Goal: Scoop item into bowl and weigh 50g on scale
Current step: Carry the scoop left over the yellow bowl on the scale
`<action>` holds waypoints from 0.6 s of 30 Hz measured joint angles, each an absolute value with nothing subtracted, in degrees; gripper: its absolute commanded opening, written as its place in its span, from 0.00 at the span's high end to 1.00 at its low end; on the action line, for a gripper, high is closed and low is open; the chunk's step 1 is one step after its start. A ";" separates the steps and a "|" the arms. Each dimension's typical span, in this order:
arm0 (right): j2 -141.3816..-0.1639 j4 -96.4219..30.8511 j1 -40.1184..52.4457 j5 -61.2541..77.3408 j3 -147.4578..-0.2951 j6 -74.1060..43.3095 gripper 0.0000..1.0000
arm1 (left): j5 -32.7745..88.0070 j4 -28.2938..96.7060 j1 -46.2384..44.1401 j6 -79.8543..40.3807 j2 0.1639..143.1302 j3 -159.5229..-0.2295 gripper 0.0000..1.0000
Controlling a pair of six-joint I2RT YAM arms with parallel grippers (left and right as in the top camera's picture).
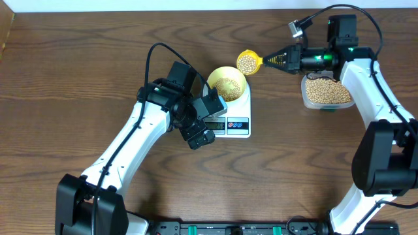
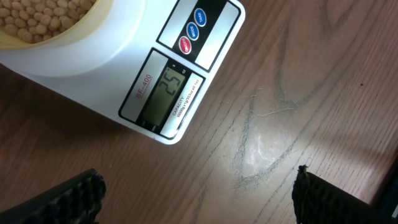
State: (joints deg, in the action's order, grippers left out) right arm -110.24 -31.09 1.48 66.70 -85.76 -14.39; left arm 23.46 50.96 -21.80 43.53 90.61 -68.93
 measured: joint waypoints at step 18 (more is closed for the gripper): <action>-110.24 -28.40 5.87 56.40 -85.76 -14.50 0.99 | 23.49 50.96 -21.80 43.53 90.61 -68.93 0.02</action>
State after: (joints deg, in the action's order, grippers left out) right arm -110.24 -28.40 5.87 56.40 -85.76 -14.50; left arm 23.49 50.96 -21.80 43.53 90.61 -68.93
